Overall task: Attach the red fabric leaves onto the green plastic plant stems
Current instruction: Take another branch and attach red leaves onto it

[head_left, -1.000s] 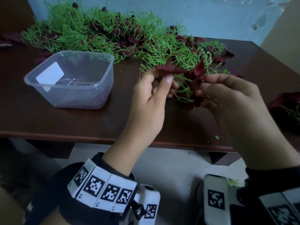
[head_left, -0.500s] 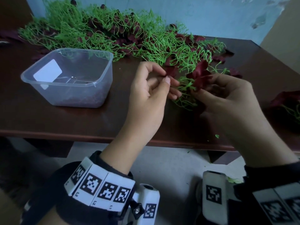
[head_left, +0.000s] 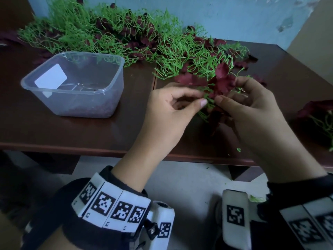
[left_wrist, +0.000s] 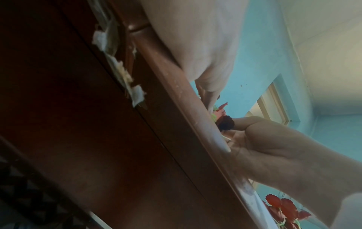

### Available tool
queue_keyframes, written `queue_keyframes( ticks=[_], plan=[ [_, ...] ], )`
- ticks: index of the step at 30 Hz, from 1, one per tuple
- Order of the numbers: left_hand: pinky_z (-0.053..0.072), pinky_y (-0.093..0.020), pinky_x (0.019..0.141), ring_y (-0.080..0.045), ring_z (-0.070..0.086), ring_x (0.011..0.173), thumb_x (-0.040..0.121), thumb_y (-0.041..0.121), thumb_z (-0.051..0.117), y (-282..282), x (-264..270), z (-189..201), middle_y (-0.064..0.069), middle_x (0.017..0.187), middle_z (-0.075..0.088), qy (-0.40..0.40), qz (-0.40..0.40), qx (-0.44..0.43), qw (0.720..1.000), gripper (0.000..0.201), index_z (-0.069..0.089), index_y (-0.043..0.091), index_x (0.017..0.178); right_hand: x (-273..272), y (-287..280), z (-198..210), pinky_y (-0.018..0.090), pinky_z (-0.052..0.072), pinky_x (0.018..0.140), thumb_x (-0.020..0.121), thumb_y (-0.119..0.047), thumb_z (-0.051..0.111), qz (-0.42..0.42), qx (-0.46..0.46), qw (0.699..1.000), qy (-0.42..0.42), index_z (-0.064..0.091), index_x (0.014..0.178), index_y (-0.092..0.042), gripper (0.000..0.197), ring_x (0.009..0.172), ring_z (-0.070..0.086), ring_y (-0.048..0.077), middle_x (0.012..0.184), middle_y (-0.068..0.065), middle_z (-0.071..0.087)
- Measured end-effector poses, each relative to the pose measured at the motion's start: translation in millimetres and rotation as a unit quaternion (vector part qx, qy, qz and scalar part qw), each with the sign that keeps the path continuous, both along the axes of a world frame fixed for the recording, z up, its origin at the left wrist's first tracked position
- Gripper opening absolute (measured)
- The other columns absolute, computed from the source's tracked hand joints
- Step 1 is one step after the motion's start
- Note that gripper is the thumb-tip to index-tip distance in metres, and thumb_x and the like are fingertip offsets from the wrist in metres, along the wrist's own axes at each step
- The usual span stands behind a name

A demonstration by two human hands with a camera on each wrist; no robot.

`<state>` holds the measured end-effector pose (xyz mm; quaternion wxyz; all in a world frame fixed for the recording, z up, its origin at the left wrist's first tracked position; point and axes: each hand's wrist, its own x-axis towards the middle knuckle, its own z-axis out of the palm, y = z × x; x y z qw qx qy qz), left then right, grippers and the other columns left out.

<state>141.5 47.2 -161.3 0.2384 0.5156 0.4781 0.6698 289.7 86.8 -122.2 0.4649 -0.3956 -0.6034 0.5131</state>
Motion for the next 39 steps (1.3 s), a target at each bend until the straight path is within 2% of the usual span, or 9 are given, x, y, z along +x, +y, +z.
queue_keyframes(
  ticks=[6,10,13,16,18,21,24,28,39],
  plan=[
    [0.056,-0.018,0.081,-0.014,0.069,0.091,0.087,0.006,0.078,-1.1,-1.3,-0.7,-0.013,0.114,0.056,0.096,0.103,0.066,0.988,0.01,0.079,0.008,0.096,-0.8,-1.0,0.6,0.048,0.051,0.075,0.093,-0.002,0.063,-0.016,-0.025,1.0,0.001,0.056,0.117,-0.005,0.025,0.073,0.065,0.024,0.076,0.002,0.073],
    [0.058,-0.034,0.075,-0.018,0.069,0.088,0.09,0.001,0.073,-5.4,3.4,2.2,-0.007,0.099,0.067,0.191,0.135,0.118,0.965,0.008,0.077,-0.001,0.097,-3.2,-1.8,0.7,0.05,0.053,0.075,0.094,0.0,0.061,-0.021,-0.058,0.997,0.034,0.054,0.117,-0.003,0.024,0.074,0.066,0.03,0.074,0.003,0.072],
    [0.056,-0.034,0.075,-0.017,0.068,0.086,0.092,0.001,0.07,-6.3,4.5,3.1,-0.006,0.093,0.071,0.223,0.146,0.124,0.956,0.008,0.076,-0.002,0.098,-3.8,-1.8,0.3,0.053,0.058,0.071,0.093,-0.004,0.062,-0.041,-0.063,0.996,0.039,0.059,0.11,-0.007,0.017,0.073,0.07,0.029,0.081,0.014,0.073],
    [0.056,-0.037,0.074,-0.018,0.068,0.083,0.094,0.0,0.066,-6.7,3.7,1.9,-0.007,0.092,0.07,0.23,0.156,0.114,0.954,0.007,0.072,-0.002,0.098,-0.6,-3.2,-1.6,0.045,0.056,0.066,0.091,-0.02,0.065,-0.129,0.056,0.989,-0.051,0.058,0.099,-0.016,0.011,0.066,0.064,0.014,0.079,0.003,0.066],
    [0.056,-0.037,0.074,-0.019,0.067,0.084,0.093,-0.002,0.065,-6.5,4.7,2.6,-0.008,0.094,0.069,0.244,0.154,0.112,0.951,0.009,0.07,-0.001,0.1,-0.5,-10.7,2.7,0.037,0.053,0.066,0.09,-0.024,0.062,-0.18,0.201,0.957,-0.103,0.057,0.096,-0.018,0.01,0.067,0.061,0.013,0.082,-0.003,0.06],
    [0.053,-0.031,0.077,-0.019,0.066,0.087,0.091,-0.003,0.067,-6.3,7.2,4.6,-0.009,0.098,0.068,0.259,0.146,0.115,0.948,0.015,0.071,0.0,0.105,-6.5,-29.7,8.3,0.035,0.045,0.058,0.088,-0.011,0.06,-0.114,0.323,0.934,-0.101,0.062,0.088,-0.011,0.002,0.062,0.057,0.019,0.077,0.005,0.062],
    [0.053,-0.031,0.074,-0.018,0.066,0.083,0.089,-0.002,0.068,-6.6,8.0,4.7,-0.007,0.093,0.068,0.229,0.13,0.097,0.96,0.011,0.07,0.003,0.099,-14.6,-38.4,4.9,0.03,0.048,0.057,0.086,-0.01,0.059,-0.063,0.307,0.942,-0.121,0.068,0.085,-0.013,0.009,0.06,0.061,0.011,0.072,-0.003,0.065],
    [0.056,-0.042,0.065,-0.02,0.068,0.073,0.087,-0.006,0.055,-4.0,5.5,1.0,-0.006,0.083,0.067,0.167,0.12,0.073,0.976,0.013,0.06,0.005,0.091,-15.5,-29.4,0.7,0.039,0.055,0.062,0.083,-0.01,0.056,-0.072,0.264,0.952,-0.136,0.07,0.092,-0.015,0.017,0.067,0.066,0.015,0.079,-0.005,0.07],
    [0.059,-0.027,0.078,-0.011,0.074,0.09,0.093,-0.006,0.062,-7.3,4.5,2.2,-0.007,0.093,0.074,0.169,0.067,0.098,0.978,0.008,0.064,0.0,0.099,-11.6,-18.3,-0.3,0.042,0.06,0.069,0.081,-0.005,0.053,-0.032,0.202,0.966,-0.157,0.066,0.116,-0.02,0.04,0.076,0.071,0.014,0.096,-0.01,0.072]
  ],
)
